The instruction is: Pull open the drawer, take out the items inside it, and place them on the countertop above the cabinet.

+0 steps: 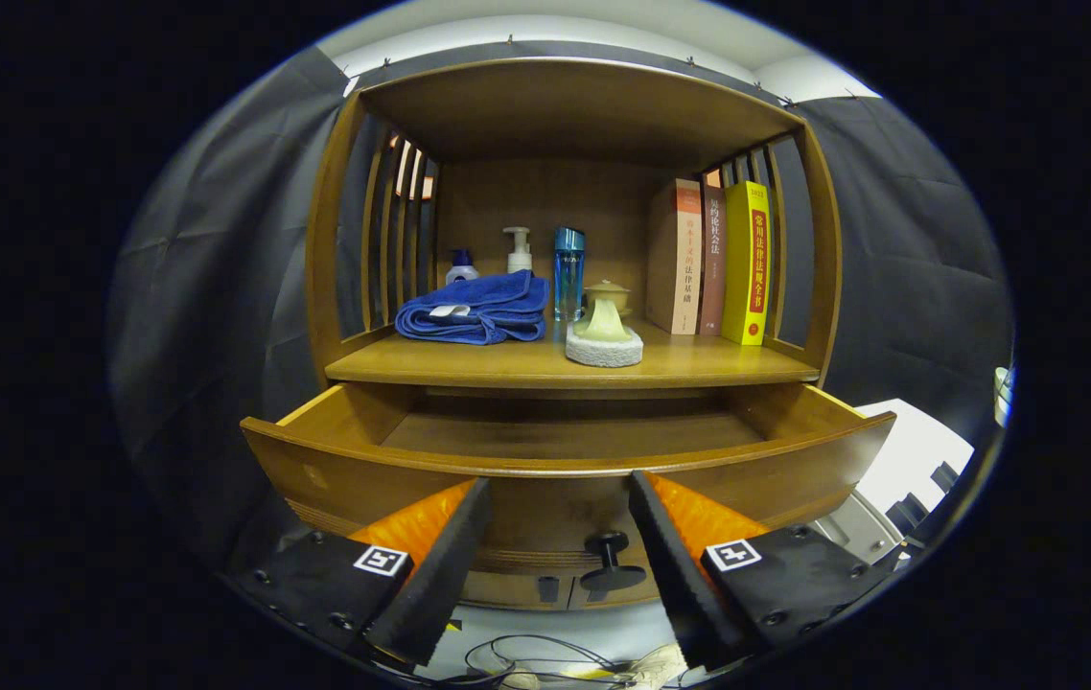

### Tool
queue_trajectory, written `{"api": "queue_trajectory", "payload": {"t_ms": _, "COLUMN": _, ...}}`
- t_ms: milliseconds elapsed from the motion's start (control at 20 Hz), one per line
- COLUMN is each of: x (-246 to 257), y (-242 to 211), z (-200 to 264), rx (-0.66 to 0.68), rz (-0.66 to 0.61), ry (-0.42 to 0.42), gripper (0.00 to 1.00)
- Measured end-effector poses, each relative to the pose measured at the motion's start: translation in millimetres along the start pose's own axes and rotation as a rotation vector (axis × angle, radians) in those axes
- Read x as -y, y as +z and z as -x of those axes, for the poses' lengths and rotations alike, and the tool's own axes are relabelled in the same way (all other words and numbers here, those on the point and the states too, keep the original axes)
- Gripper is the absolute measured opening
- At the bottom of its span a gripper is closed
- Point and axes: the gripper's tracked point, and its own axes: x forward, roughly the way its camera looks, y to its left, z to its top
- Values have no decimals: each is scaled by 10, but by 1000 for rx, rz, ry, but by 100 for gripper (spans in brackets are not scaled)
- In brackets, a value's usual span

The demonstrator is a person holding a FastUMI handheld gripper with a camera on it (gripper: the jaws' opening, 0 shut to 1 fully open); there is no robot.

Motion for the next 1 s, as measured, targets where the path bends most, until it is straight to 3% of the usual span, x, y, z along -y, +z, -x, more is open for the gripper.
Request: {"api": "queue_trajectory", "payload": {"t_ms": 1000, "x": -57, "y": -84, "z": -789, "rx": -45, "rz": -9, "ry": -11, "gripper": 97}}
